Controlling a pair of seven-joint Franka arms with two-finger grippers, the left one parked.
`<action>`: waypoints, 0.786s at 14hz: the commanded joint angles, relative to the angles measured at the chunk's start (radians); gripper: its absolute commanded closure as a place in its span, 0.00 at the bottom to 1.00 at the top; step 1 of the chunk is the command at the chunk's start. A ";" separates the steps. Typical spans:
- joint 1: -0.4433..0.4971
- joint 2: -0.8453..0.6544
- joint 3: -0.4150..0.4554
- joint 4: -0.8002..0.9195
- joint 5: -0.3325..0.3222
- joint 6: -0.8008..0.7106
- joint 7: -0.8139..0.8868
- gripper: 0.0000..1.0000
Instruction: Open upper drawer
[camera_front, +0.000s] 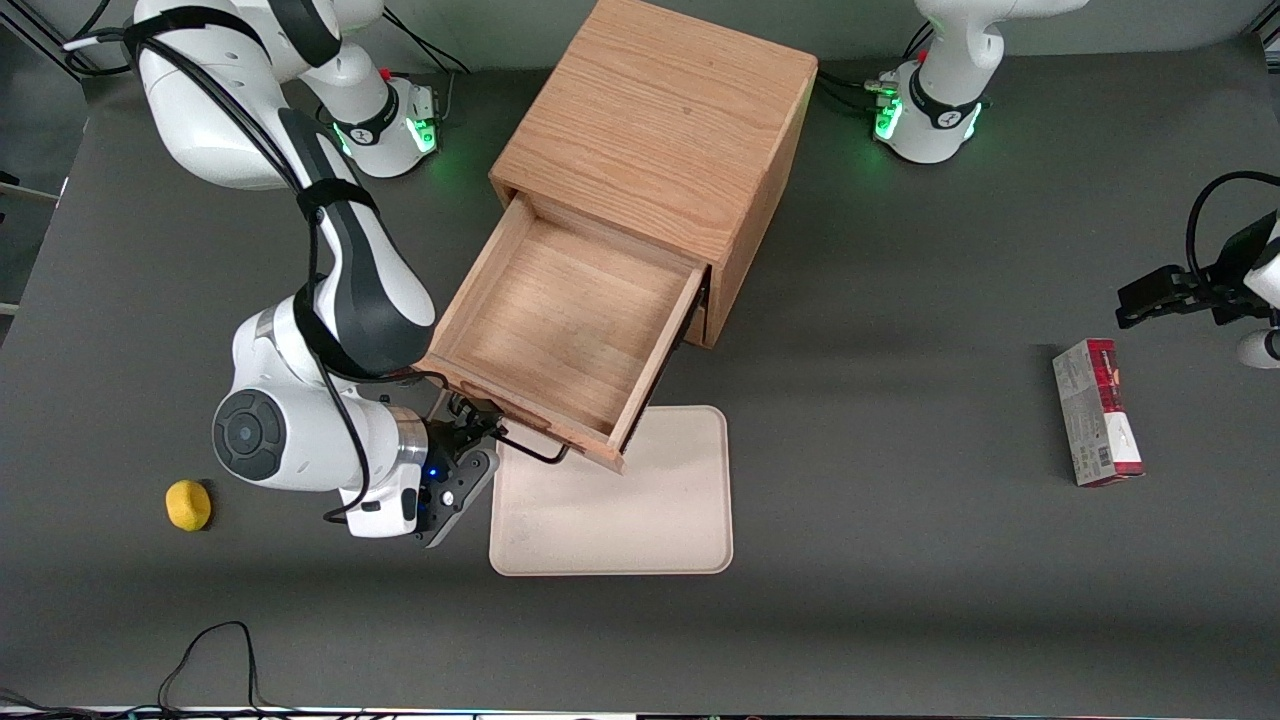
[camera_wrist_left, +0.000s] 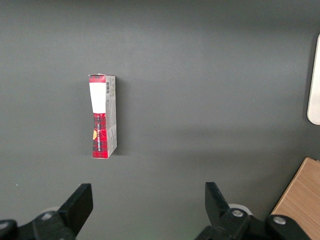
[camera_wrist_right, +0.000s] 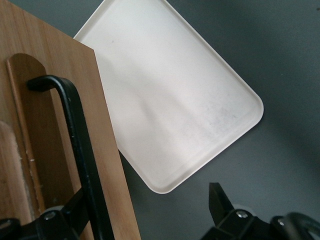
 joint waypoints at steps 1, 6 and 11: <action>-0.019 0.002 0.001 0.059 0.003 0.003 -0.011 0.00; -0.018 -0.004 0.011 0.059 0.005 -0.051 -0.007 0.00; -0.016 -0.027 0.005 0.094 0.005 -0.158 -0.008 0.00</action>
